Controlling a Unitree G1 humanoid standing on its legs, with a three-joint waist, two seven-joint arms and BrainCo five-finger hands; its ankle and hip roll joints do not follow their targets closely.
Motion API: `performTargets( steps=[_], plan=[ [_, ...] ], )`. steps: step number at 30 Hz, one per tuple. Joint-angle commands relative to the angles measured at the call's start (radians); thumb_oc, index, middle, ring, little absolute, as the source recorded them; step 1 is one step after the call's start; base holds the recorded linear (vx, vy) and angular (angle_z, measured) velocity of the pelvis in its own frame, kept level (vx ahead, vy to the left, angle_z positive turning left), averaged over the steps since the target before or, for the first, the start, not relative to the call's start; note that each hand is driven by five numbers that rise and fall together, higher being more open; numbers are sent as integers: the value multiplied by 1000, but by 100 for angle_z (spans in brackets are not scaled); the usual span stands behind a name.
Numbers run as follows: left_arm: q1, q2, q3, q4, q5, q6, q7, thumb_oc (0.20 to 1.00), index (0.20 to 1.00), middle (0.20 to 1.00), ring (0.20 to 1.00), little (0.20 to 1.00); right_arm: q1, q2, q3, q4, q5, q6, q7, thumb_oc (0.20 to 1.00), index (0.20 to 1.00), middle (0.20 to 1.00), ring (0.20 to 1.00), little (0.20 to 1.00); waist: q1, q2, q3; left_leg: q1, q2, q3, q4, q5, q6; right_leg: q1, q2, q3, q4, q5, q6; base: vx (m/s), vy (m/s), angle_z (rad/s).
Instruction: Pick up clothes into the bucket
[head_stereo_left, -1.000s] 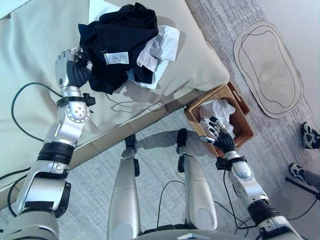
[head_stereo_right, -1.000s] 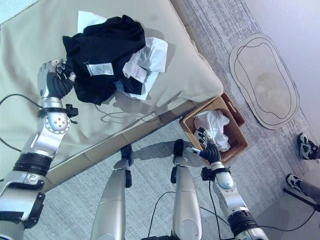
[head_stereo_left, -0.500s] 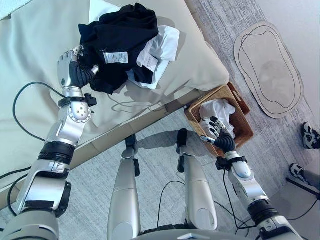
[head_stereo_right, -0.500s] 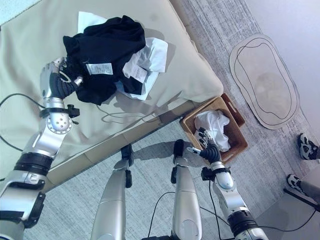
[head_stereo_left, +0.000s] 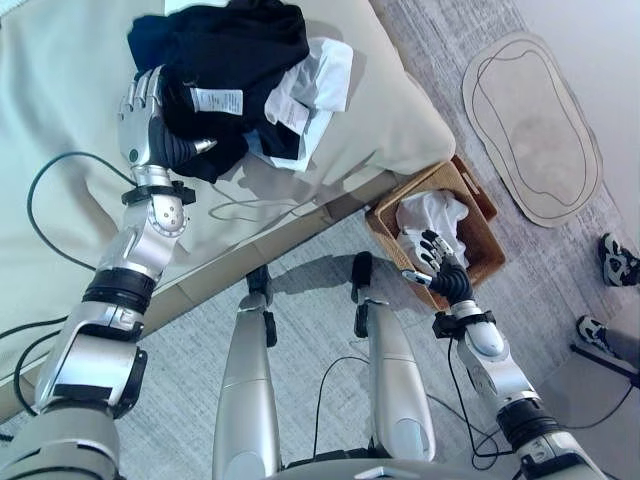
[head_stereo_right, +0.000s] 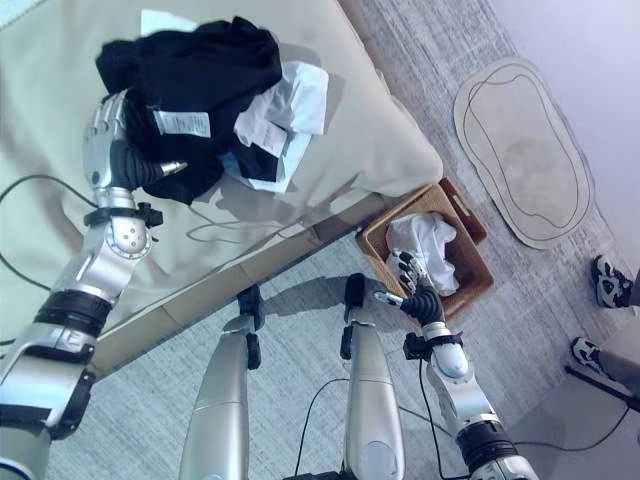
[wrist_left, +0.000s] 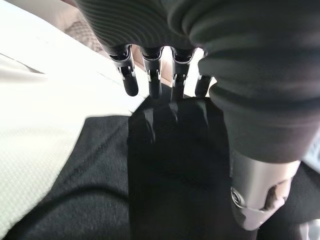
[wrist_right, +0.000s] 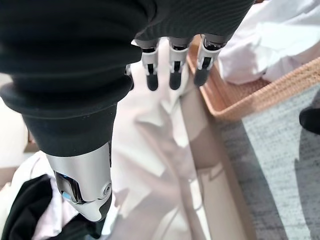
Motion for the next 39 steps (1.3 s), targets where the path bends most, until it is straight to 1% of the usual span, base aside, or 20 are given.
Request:
performTargets(
  steps=[1, 2, 3, 4, 5, 8, 9, 10, 11, 19, 20, 21, 22, 23, 24, 25, 26, 32, 37, 39],
  plan=[
    [-44, 30, 10, 43, 23, -7, 40, 1000, 1000, 1000, 1000, 1000, 39, -40, -10, -75, 31, -61, -14, 1000, 1000, 1000, 1000, 1000, -20, 8, -26, -32, -23, 7, 63, -42, 60, -23, 20, -12, -15, 69, 5, 0, 0, 0],
    [-52, 33, 4, 52, 22, -4, 41, 1000, 1000, 1000, 1000, 1000, 39, -41, -8, -77, 32, -61, -13, 1000, 1000, 1000, 1000, 1000, -22, 8, -23, -39, -22, 6, 70, -43, 60, -33, 21, -11, -5, 68, 5, 76, 0, -1],
    [-59, 36, 0, 56, 22, -1, 40, 1000, 1000, 1000, 1000, 1000, 42, -43, -9, -79, 32, -61, -13, 1000, 1000, 1000, 1000, 1000, -20, 12, -26, -36, -16, 0, 86, -79, 56, -34, 27, -6, 16, 36, 11, 0, 0, 0],
    [-61, 36, -1, 57, 22, -1, 41, 1000, 1000, 1000, 1000, 1000, 41, -43, -10, -79, 32, -61, -13, 1000, 1000, 1000, 1000, 1000, -22, 9, -22, -50, -19, 6, 83, -47, 61, -44, 22, -9, 7, 64, 4, 71, 3, -6],
    [-72, 39, -9, 72, 16, 3, 38, 1000, 1000, 1000, 1000, 1000, 45, -45, -10, -78, 30, -62, -18, 1000, 1000, 1000, 1000, 1000, -22, 13, -25, -56, -14, 2, 104, -82, 57, -55, 30, -3, 36, 32, 10, -12, 5, -6],
    [-82, 35, -14, 86, 8, 4, 30, 1000, 1000, 1000, 1000, 1000, 54, -49, -16, -80, 26, -61, -18, 1000, 1000, 1000, 1000, 1000, -27, 15, -25, -73, -12, 2, 123, -90, 59, -77, 31, 0, 59, 26, 9, 19, 5, -10],
    [-83, 31, -15, 91, 3, 2, 26, 721, 721, 721, 721, 721, 56, -49, -16, -79, 25, -61, -18, 1000, 1000, 1000, 1000, 1000, -29, 16, -27, -77, -12, 3, 124, -87, 60, -83, 30, 0, 60, 28, 9, 2, 2, -5],
    [-83, 31, -15, 91, 3, 2, 26, 558, 558, 558, 558, 558, 56, -49, -17, -80, 25, -61, -18, 1000, 1000, 1000, 1000, 1000, -28, 17, -27, -78, -11, 3, 128, -90, 59, -83, 31, 0, 63, 25, 9, 0, 0, 0],
    [-78, 29, -15, 90, -3, -5, 20, 200, 200, 200, 200, 200, 61, -49, -20, -77, 22, -61, -17, 1000, 1000, 1000, 1000, 1000, -29, 20, -29, -80, -10, 5, 125, -91, 60, -86, 31, 0, 64, 25, 9, 0, 0, 0],
    [-50, 29, -6, 78, 1, -17, 4, 200, 200, 200, 200, 200, 56, -43, -25, -58, 15, -60, -18, 1000, 1000, 1000, 1000, 1000, -26, 30, -50, -71, -14, 7, 111, -92, 63, -88, 30, 1, 64, 25, 9, -11, 2, 0],
    [-41, 29, 0, 76, -3, -21, 2, 200, 200, 200, 200, 200, 53, -42, -26, -51, 14, -61, -19, 1000, 1000, 1000, 1000, 1000, -27, 28, -51, -74, -18, 16, 94, -54, 68, -90, 24, -6, 45, 59, 2, 0, 0, 0],
    [-32, 28, 4, 76, -5, -24, -1, 200, 200, 200, 200, 200, 52, -42, -26, -50, 11, -60, -20, 1000, 1000, 1000, 1000, 1000, -23, 31, -59, -57, -16, 11, 95, -86, 63, -77, 29, -2, 53, 31, 10, -83, 20, 2],
    [-25, 27, 7, 73, -6, -27, -2, 200, 200, 200, 200, 200, 51, -40, -28, -48, 11, -60, -20, 1000, 1000, 1000, 1000, 1000, -24, 29, -55, -59, -20, 18, 85, -52, 69, -77, 23, -8, 38, 61, 3, 84, -1, 0],
    [-24, 27, 7, 74, -6, -27, -3, 200, 200, 200, 200, 200, 51, -40, -27, -47, 11, -60, -20, 1000, 1000, 1000, 1000, 1000, -22, 32, -60, -47, -17, 11, 90, -85, 64, -69, 29, -3, 50, 31, 10, 0, 0, 0],
    [-2, 25, 14, 67, -7, -31, -7, 200, 200, 200, 200, 200, 49, -37, -27, -39, 8, -58, -22, 1000, 1000, 1000, 1000, 1000, -18, 32, -64, -24, -18, 11, 76, -82, 64, -48, 26, -5, 38, 34, 12, 0, 0, 0],
    [-3, 26, 15, 67, -7, -31, -7, 200, 200, 200, 200, 200, 49, -37, -28, -39, 8, -58, -22, 1000, 1000, 1000, 1000, 1000, -20, 29, -58, -36, -21, 18, 70, -49, 69, -55, 21, -9, 26, 63, 4, -71, 13, 3],
    [9, 24, 18, 62, -7, -35, -11, 200, 200, 200, 200, 200, 49, -36, -30, -39, 4, -57, -23, 1000, 1000, 1000, 1000, 1000, -18, 30, -62, -22, -23, 19, 57, -46, 69, -44, 18, -11, 19, 64, 6, -68, 16, 2],
    [87, 12, 57, 14, -17, -58, -25, 200, 200, 200, 200, 200, 53, -31, -31, -13, -5, -49, -23, 1000, 1000, 1000, 1000, 1000, -3, 37, -81, 79, -29, 25, -5, -37, 67, 53, 12, -20, -29, 71, 10, 31, 6, -2],
    [214, -6, 105, -86, -16, -91, -49, 200, 200, 200, 200, 200, 59, -20, -44, 37, -15, -36, -24, 1000, 1000, 1000, 1000, 1000, 26, 51, -110, 254, -37, 16, -111, -20, 61, 234, 2, -36, -119, 77, 16, 84, -4, -1],
    [231, -9, 117, -108, -21, -98, -54, 200, 200, 200, 200, 200, 59, -18, -47, 43, -20, -32, -24, 1000, 1000, 1000, 1000, 1000, 33, 54, -119, 284, -39, 14, -130, -17, 59, 267, 1, -40, -136, 78, 16, 87, -13, 8]
  ],
)
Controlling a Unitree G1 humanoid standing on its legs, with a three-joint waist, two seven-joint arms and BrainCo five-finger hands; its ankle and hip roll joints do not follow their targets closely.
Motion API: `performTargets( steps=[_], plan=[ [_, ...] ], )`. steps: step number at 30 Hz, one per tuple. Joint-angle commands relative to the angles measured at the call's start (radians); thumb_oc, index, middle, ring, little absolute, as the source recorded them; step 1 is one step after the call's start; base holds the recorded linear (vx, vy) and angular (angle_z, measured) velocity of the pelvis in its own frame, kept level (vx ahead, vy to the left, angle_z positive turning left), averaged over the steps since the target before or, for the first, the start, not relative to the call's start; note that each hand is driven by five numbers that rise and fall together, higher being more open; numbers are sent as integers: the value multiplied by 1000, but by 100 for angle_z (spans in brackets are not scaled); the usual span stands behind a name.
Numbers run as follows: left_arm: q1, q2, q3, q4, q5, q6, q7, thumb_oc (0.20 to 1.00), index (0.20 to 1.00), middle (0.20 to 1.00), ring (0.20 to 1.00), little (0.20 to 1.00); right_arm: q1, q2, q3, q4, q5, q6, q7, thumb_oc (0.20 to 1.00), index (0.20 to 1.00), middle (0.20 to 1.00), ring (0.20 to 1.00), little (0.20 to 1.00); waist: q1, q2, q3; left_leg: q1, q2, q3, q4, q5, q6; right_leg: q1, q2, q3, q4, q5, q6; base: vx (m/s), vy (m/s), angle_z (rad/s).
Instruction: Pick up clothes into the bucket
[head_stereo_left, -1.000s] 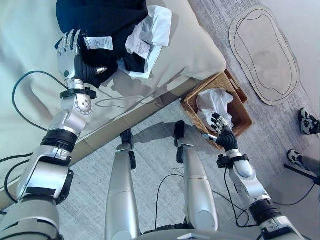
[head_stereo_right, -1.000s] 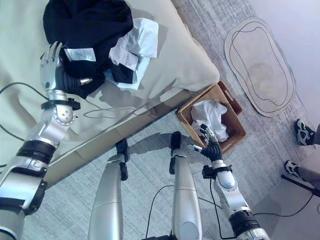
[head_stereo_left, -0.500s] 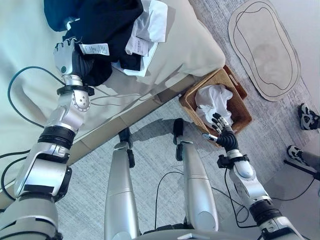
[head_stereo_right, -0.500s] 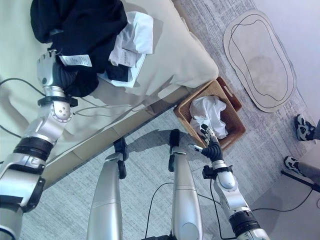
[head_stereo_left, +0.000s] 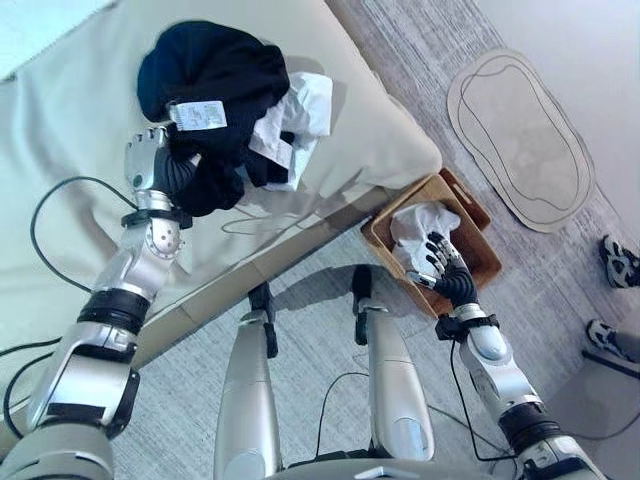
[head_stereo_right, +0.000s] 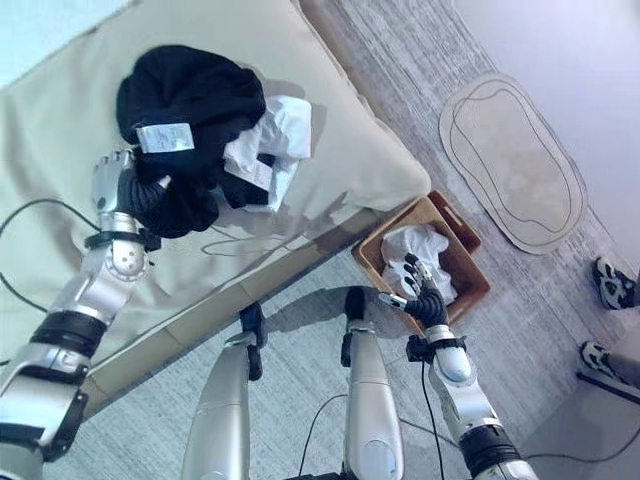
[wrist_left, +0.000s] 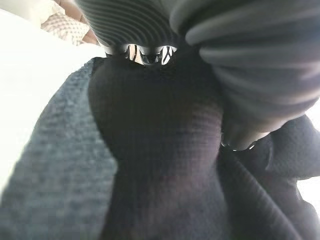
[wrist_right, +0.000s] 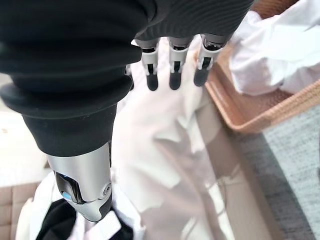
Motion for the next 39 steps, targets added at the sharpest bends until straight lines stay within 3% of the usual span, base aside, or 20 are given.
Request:
performTargets(
  steps=[1, 11, 19, 35, 36, 39],
  plan=[
    [50, -4, 81, -66, -25, -62, 7, 200, 200, 200, 200, 200, 42, -24, -44, 0, -16, -23, -6, 1000, 1000, 1000, 1000, 1000, 16, 43, -106, 59, -49, -15, -56, 3, 51, 89, -4, -53, -116, 113, 9, 141, -24, 10],
    [178, 38, 203, -259, -92, -103, -93, 200, 200, 200, 200, 200, 33, -24, -32, 49, -88, 29, 29, 1000, 1000, 1000, 1000, 1000, 53, 75, -206, 319, -35, -37, -273, 69, 31, 343, 15, -107, -292, 125, 12, 87, -32, 9],
    [163, 80, 219, -414, -69, -126, -139, 200, 200, 200, 200, 200, 26, -25, -15, 36, -134, 45, 45, 1000, 1000, 1000, 1000, 1000, 74, 93, -287, 432, -20, -49, -409, 120, 6, 455, 47, -158, -382, 128, 11, 80, -57, 10],
    [214, 7, 211, -606, -164, -192, -234, 200, 200, 200, 200, 200, -15, -36, 23, -170, -236, 40, 64, 1000, 1000, 1000, 1000, 1000, 92, 93, -384, 569, -7, -45, -462, 103, 3, 593, 72, -160, -437, 108, 3, 83, -25, 0],
    [197, 1, 200, -648, -235, -216, -255, 200, 200, 200, 200, 200, -46, -56, 36, -208, -301, 37, 57, 1000, 1000, 1000, 1000, 1000, 94, 93, -394, 574, -6, -46, -465, 103, 2, 599, 72, -161, -438, 106, 4, 0, 0, 0],
    [168, -2, 171, -669, -321, -231, -287, 200, 200, 200, 200, 200, -77, -62, 48, -203, -307, 36, 46, 1000, 1000, 1000, 1000, 1000, 95, 94, -400, 581, -6, -48, -466, 102, 3, 607, 72, -162, -439, 104, 5, 16, -5, 1]
  ],
)
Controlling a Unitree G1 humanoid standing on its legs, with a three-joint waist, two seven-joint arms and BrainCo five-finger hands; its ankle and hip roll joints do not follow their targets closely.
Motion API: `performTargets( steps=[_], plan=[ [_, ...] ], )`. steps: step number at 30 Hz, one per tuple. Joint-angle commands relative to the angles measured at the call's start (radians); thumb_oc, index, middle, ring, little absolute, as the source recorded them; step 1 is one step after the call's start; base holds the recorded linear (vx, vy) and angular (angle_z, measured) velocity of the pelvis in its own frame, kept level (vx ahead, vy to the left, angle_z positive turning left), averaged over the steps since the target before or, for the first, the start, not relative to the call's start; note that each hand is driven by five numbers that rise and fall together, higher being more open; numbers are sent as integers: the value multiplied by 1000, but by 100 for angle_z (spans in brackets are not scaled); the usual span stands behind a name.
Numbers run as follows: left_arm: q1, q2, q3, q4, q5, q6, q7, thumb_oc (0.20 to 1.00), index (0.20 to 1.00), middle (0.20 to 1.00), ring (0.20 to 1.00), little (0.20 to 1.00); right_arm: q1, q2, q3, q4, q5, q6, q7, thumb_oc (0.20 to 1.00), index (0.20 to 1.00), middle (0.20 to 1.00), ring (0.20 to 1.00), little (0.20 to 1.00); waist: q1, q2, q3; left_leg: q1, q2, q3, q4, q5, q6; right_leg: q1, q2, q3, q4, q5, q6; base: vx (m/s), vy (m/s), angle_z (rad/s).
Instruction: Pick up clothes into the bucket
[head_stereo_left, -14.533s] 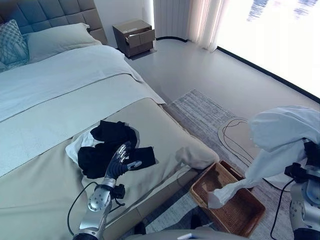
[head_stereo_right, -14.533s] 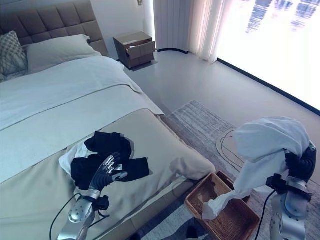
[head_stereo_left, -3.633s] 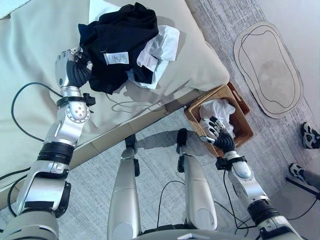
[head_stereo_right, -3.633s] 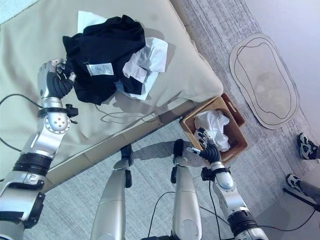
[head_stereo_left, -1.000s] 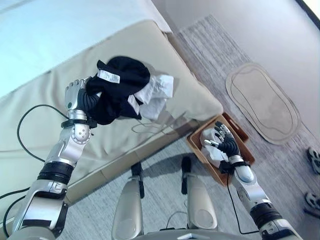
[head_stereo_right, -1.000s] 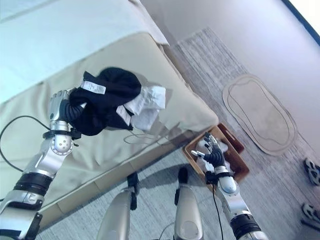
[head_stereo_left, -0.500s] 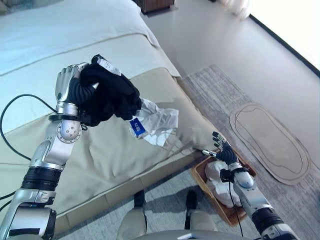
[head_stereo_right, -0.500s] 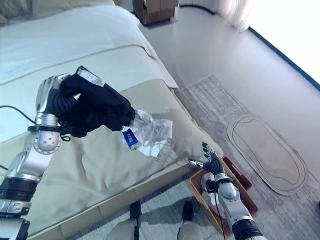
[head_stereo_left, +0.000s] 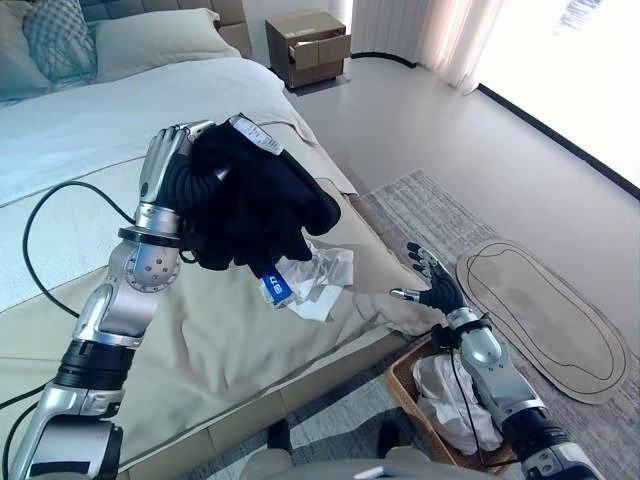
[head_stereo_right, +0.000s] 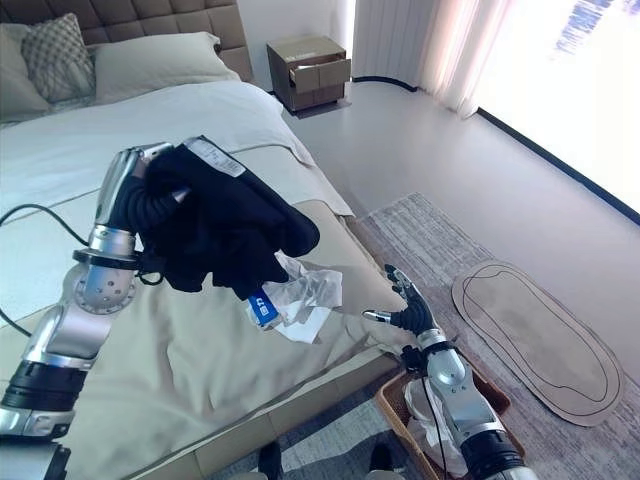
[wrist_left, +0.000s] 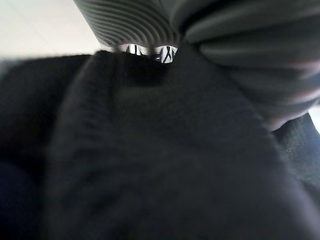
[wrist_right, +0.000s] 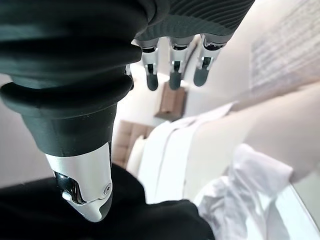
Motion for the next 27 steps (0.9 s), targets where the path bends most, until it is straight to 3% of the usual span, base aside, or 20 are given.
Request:
performTargets(
  steps=[1, 9, 15, 19, 24, 27],
  plan=[
    [-89, -5, -30, -58, -216, -99, -39, 200, 200, 200, 200, 200, -102, -19, 27, -62, -3, -54, -28, 1000, 1000, 1000, 1000, 1000, 22, -1, -82, -10, -43, 3, 2, -13, 51, -45, 12, -17, 52, 8, 3, 0, 0, 0],
    [-86, -40, -145, -118, -306, -119, -151, 200, 200, 200, 200, 200, -183, 39, -26, -231, 282, -81, 6, 1000, 1000, 1000, 1000, 1000, 14, -3, -100, 12, -48, 12, 5, -14, 58, -29, 8, -3, 57, 13, 1, 18, 0, 0],
    [-30, -105, -157, -125, -353, -119, -220, 200, 200, 200, 200, 200, -216, -39, -2, -282, 271, -63, 82, 1000, 1000, 1000, 1000, 1000, 13, -16, -113, 25, -44, 18, 0, -16, 57, -24, 10, 4, 54, 12, -1, 8, -2, 0],
    [-22, -129, -161, -134, -373, -113, -235, 200, 200, 200, 200, 200, -198, -24, 10, -317, 344, -54, 125, 1000, 1000, 1000, 1000, 1000, 10, -19, -115, 28, -42, 17, 0, -17, 58, -20, 11, 4, 56, 9, -3, 1, -9, -2],
    [4, -163, -160, -149, -422, -112, -263, 200, 200, 200, 200, 200, -185, 6, 74, -283, 315, -39, 150, 1000, 1000, 1000, 1000, 1000, 10, -22, -119, 34, -43, 14, 3, -18, 58, -10, 13, 4, 57, 5, -6, 2, -7, -2],
    [9, -165, -157, -171, -428, -111, -285, 200, 200, 200, 200, 200, -178, -5, 111, -333, 381, -18, 246, 1000, 1000, 1000, 1000, 1000, 12, -25, -119, 33, -41, 13, 4, -16, 56, -10, 14, 0, 58, 2, -8, 0, 0, 0]
  ],
)
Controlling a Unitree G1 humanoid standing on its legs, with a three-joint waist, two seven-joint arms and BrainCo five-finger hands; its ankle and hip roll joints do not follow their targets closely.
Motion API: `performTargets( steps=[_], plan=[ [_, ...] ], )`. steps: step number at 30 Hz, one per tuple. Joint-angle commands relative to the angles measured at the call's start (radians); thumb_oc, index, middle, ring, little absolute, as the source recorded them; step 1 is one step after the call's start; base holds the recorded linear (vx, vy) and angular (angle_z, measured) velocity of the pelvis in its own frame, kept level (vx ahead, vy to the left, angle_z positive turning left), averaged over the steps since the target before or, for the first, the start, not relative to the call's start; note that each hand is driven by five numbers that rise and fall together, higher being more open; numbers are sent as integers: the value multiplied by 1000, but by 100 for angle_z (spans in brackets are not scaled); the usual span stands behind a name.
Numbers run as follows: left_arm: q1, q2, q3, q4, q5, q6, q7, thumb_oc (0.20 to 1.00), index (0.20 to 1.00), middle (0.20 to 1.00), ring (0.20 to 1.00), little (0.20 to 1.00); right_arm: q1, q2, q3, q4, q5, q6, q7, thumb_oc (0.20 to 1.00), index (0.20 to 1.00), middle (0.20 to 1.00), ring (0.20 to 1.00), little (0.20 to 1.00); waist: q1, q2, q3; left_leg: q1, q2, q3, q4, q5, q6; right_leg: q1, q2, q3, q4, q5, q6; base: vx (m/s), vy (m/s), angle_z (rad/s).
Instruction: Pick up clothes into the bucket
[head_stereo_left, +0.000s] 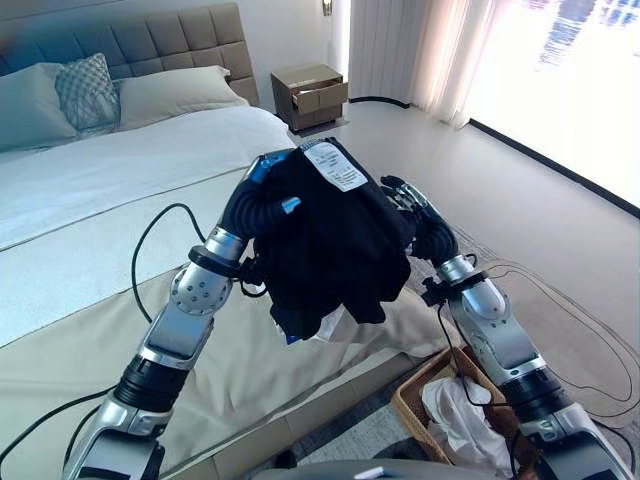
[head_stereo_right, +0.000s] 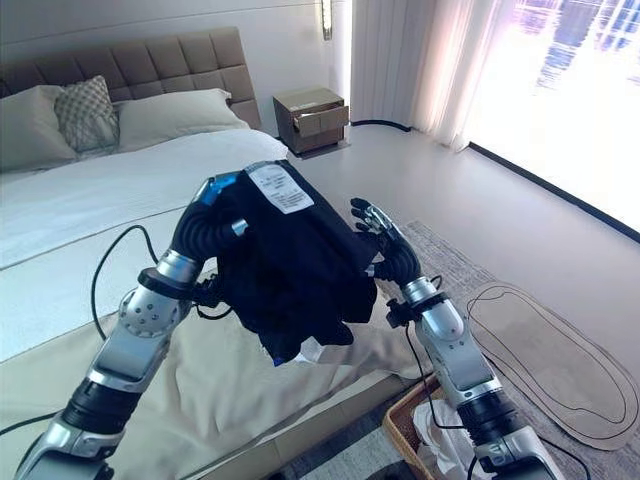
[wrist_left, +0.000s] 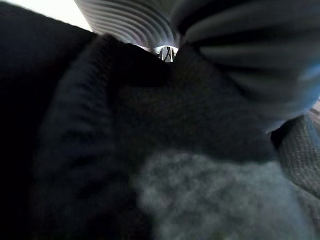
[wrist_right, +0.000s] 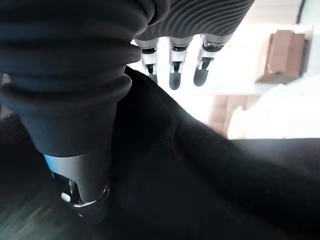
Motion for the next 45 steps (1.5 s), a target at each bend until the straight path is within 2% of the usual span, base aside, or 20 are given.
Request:
performTargets(
  steps=[1, 8, 13, 20, 21, 22, 23, 30, 39, 44, 45],
  plan=[
    [-32, 6, 20, -61, -57, -45, -10, 200, 200, 200, 200, 200, -32, 21, 30, -103, 107, -9, 117, 1000, 1000, 1000, 1000, 1000, 15, -62, -59, -26, -49, -1, 37, -31, 48, -44, 6, -9, 58, 2, -7, 0, 0, 0],
    [-31, 6, 13, -64, -42, -46, -20, 200, 200, 200, 200, 200, -57, 22, 113, -97, 118, 11, 177, 1000, 1000, 1000, 1000, 1000, 18, -64, -60, -26, -50, -1, 38, -31, 48, -44, 5, -10, 59, 5, -6, 0, 0, 0],
    [-39, 3, 17, -72, -29, -45, -15, 200, 200, 200, 200, 200, -88, 30, 197, -73, 10, 19, 191, 1000, 1000, 1000, 1000, 1000, 20, -63, -59, -25, -51, -1, 37, -33, 49, -45, 4, -11, 59, 5, -5, 0, 0, 0],
    [-73, -11, -13, -96, -55, -42, 12, 200, 200, 200, 200, 200, -100, 137, 297, 62, -41, 29, 138, 1000, 1000, 1000, 1000, 1000, 25, -59, -51, -29, -52, -2, 41, -34, 51, -46, 1, -13, 57, 8, -4, 0, 0, 0],
    [-73, -10, -13, -96, -55, -42, 12, 200, 200, 200, 200, 200, -101, 137, 297, 63, -41, 28, 138, 718, 718, 718, 718, 718, 25, -59, -51, -29, -52, -2, 41, -34, 51, -46, 1, -13, 57, 8, -4, 0, 0, 0],
    [-73, -24, -22, -103, -82, -42, 15, 200, 200, 200, 200, 200, -103, 160, 311, 86, -33, 28, 130, 250, 250, 250, 250, 250, 27, -57, -48, -31, -52, -3, 42, -33, 51, -47, 1, -13, 55, 9, -3, 0, 0, 0],
    [-71, -28, -25, -107, -90, -43, 19, 200, 200, 200, 200, 200, -102, 165, 314, 87, -25, 28, 128, 200, 200, 200, 200, 200, 27, -57, -48, -32, -53, -3, 42, -32, 51, -48, 1, -13, 54, 9, -4, 0, 0, 0],
    [-64, -32, -38, -111, -86, -42, 25, 200, 200, 200, 200, 200, -100, 159, 320, 97, -20, 29, 122, 200, 200, 200, 200, 200, 30, -56, -46, -36, -51, -5, 42, -31, 50, -49, 2, -13, 53, 9, -4, 0, 0, 0],
    [-55, -26, -27, -84, -28, -42, 62, 200, 200, 200, 200, 200, -39, 145, 272, 101, 36, 20, 103, 200, 200, 200, 200, 200, 24, -57, -49, -32, -48, -4, 45, -36, 50, -43, 3, -14, 53, 6, -4, 0, 0, 0],
    [-20, -16, 5, -62, 33, -45, 91, 200, 200, 200, 200, 200, 41, 112, 204, 70, 75, 14, 102, 200, 200, 200, 200, 200, 17, -60, -50, -31, -47, -2, 48, -38, 49, -41, 3, -14, 56, 3, -4, 0, 0, 0],
    [14, -19, 28, -46, 37, -47, 99, 200, 200, 200, 200, 200, 84, 101, 159, 66, 97, 6, 92, 200, 200, 200, 200, 200, 14, -60, -50, -30, -47, -2, 48, -38, 49, -42, 3, -11, 56, 3, -4, 0, 0, 0]
  ],
)
